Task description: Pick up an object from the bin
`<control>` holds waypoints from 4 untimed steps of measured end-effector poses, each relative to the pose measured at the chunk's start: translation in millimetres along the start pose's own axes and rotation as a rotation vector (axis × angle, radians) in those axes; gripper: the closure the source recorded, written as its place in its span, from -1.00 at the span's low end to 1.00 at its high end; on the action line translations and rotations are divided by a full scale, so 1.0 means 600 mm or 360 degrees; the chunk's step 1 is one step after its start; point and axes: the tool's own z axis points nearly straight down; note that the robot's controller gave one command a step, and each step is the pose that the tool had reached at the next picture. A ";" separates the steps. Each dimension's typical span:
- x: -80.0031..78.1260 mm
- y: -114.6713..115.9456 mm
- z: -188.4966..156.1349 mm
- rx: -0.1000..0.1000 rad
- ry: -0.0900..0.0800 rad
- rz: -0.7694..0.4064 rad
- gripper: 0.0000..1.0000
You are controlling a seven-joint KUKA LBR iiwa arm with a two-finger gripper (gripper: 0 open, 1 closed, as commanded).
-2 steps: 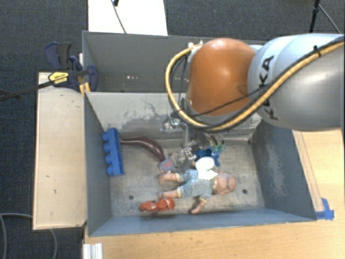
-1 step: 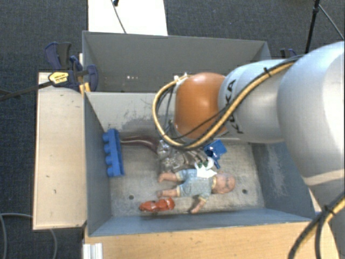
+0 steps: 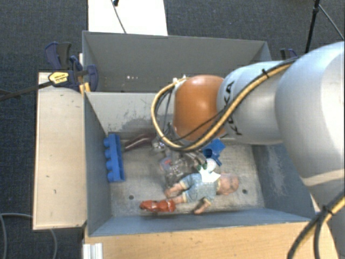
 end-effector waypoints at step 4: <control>0.038 -0.055 -0.009 0.0003 0.0013 0.0420 -1.00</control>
Offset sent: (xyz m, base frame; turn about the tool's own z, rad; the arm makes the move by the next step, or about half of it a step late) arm -0.0149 -0.0135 -0.0076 0.0189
